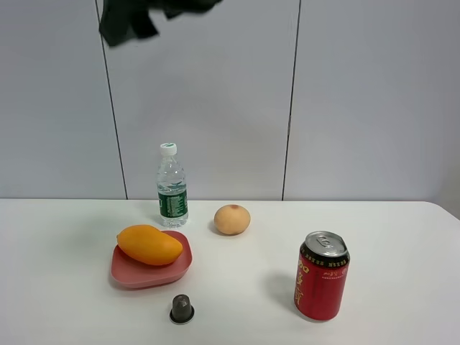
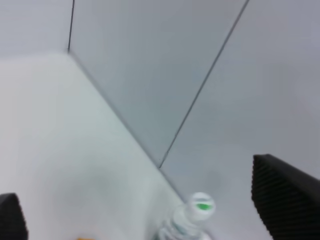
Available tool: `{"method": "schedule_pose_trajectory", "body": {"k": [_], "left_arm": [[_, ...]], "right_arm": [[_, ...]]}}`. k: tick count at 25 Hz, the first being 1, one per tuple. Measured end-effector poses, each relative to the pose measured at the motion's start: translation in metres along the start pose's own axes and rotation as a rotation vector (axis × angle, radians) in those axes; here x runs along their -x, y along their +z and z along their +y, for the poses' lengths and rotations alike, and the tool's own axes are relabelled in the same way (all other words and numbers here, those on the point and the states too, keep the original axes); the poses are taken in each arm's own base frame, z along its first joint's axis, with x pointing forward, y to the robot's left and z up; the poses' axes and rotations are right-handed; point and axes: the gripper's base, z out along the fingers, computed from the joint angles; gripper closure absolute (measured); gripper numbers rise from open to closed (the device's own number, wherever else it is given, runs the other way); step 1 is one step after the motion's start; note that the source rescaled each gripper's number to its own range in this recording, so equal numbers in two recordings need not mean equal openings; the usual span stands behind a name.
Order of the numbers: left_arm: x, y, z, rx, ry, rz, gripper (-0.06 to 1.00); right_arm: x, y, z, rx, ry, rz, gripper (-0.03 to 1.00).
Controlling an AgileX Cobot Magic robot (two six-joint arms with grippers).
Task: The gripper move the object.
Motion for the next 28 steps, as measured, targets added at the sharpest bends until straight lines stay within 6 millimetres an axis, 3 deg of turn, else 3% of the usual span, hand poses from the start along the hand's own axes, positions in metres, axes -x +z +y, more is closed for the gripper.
{"method": "schedule_pose_trajectory", "body": {"k": [5, 8, 11, 15, 20, 24, 28], "left_arm": [[0.000, 0.000, 0.000, 0.000, 0.000, 0.000, -0.06], [0.000, 0.000, 0.000, 0.000, 0.000, 0.000, -0.06], [0.000, 0.000, 0.000, 0.000, 0.000, 0.000, -0.06], [0.000, 0.000, 0.000, 0.000, 0.000, 0.000, -0.06], [0.000, 0.000, 0.000, 0.000, 0.000, 0.000, -0.06], [0.000, 0.000, 0.000, 0.000, 0.000, 0.000, -0.06], [0.000, 0.000, 0.000, 0.000, 0.000, 0.000, -0.06]], "right_arm": [[0.029, -0.099, -0.019, -0.107, 0.001, 0.045, 0.26], [0.027, -0.142, -0.028, -0.197, 0.029, 0.144, 0.26], [0.016, -0.173, -0.034, -0.278, 0.095, 0.299, 0.26], [-0.013, -0.202, -0.029, -0.350, 0.156, 0.481, 0.26], [-0.066, -0.238, 0.001, -0.340, 0.180, 0.531, 0.26], [-0.109, -0.261, 0.025, -0.341, 0.350, 0.536, 0.13], [-0.146, -0.286, 0.035, -0.458, 0.537, 0.569, 0.09]]}}
